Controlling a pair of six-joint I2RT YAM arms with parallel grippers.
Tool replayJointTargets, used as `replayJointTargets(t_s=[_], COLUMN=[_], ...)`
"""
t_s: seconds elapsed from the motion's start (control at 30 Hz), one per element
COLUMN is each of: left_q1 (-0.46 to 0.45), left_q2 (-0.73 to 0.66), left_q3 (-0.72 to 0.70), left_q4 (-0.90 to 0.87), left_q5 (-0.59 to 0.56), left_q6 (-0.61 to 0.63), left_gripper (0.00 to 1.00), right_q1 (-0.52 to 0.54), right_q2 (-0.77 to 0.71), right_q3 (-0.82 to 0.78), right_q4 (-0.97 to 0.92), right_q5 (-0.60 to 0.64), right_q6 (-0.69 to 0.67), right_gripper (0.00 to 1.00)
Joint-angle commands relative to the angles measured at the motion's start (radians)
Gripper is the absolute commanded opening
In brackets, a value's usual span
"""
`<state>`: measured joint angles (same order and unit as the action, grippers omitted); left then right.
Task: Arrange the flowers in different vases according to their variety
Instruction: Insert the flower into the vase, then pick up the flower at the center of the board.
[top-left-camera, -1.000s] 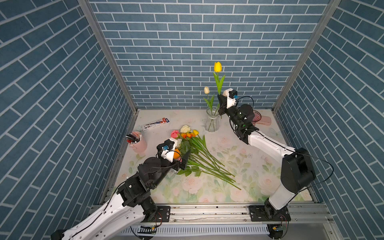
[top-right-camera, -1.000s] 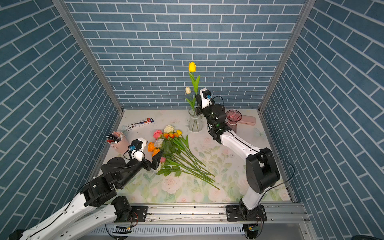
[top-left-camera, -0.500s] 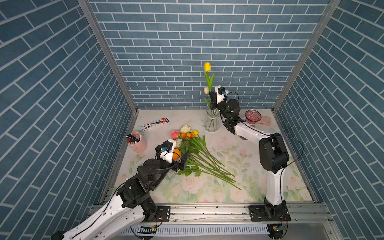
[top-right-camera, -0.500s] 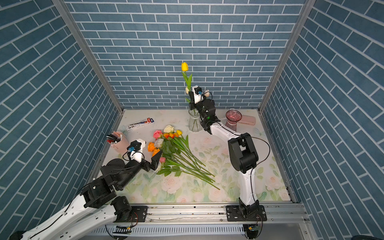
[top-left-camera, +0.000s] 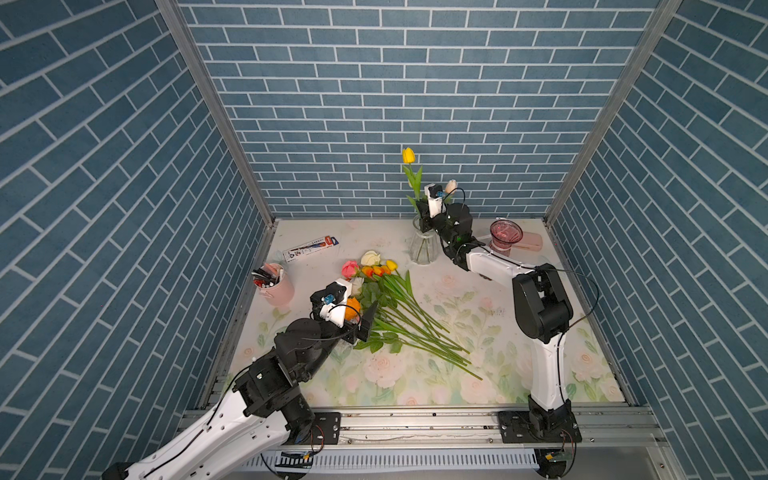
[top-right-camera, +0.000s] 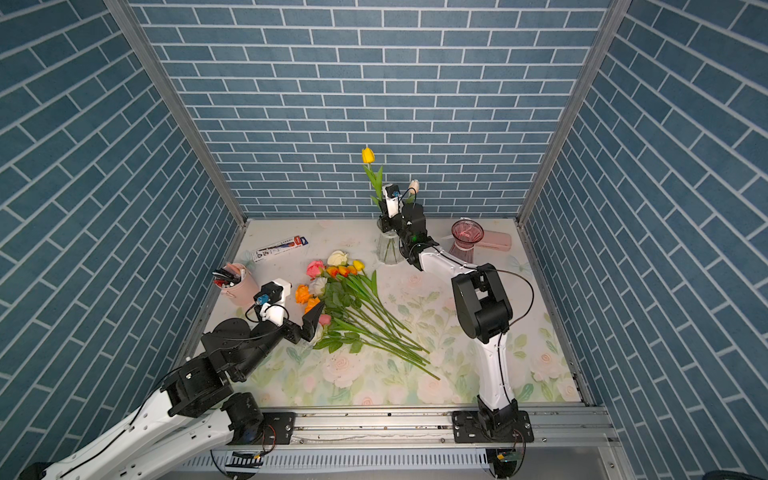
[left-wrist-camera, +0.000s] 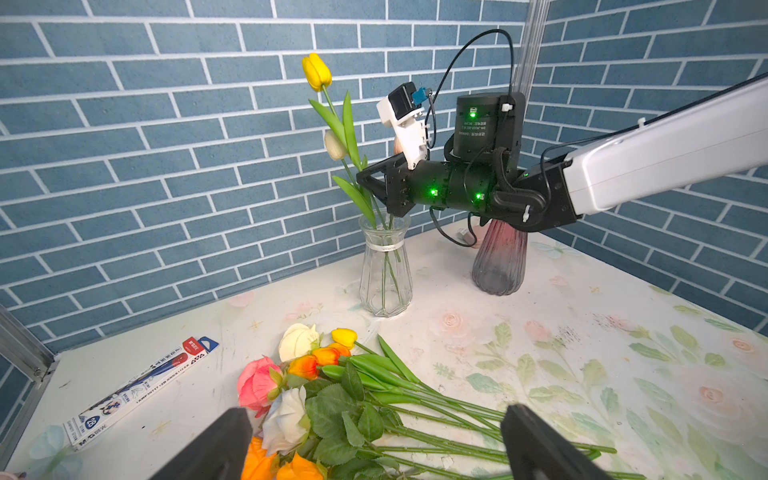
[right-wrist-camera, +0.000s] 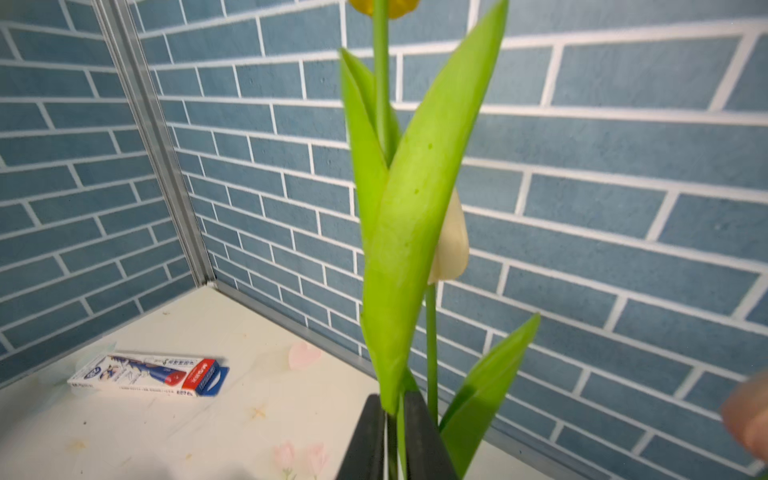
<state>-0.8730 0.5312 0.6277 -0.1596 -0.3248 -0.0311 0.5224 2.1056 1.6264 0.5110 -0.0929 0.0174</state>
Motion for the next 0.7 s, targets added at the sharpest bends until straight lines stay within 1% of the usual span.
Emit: replayJointTargets(t_s=[0.0,0.27,0.33,0.4,0.5,0.6,0.67], left_q1=[-0.006,-0.005,-0.005,-0.004,-0.005,-0.005,-0.005], left_q2=[0.0,-0.001,-0.003,-0.004,-0.002,0.002,0.007], left_q3=[-0.01,-0.002,0.0,0.006,0.019,0.029,0.033], left_q4=[0.017,0.008,0.006,0.001,-0.018,-0.038,-0.047], left_q5=[-0.01,-0.011,-0.013,-0.011,-0.011,-0.016,-0.018], left_q6=[0.01,0.009,0.008,0.005,-0.005,-0.013,-0.015], left_gripper=[1.0,1.0,1.0,1.0,1.0,1.0,1.0], right_q1=[-0.004,-0.002,-0.002,-0.002,0.014,0.064,0.106], right_q2=[-0.091,-0.213,-0.255,-0.297,-0.36,-0.407,-0.414], right_q3=[0.054,0.046,0.038,0.021,-0.037,-0.138,-0.2], right_q4=[-0.245,-0.521,-0.605,-0.686,-0.789,-0.839,-0.86], right_q5=[0.055,0.038,0.009,-0.048,-0.103,-0.072,-0.062], right_q6=[-0.034,-0.099,-0.123,-0.146,-0.166,-0.154,-0.13], right_gripper=[0.17,0.19,0.19,0.19,0.19,0.2,0.2])
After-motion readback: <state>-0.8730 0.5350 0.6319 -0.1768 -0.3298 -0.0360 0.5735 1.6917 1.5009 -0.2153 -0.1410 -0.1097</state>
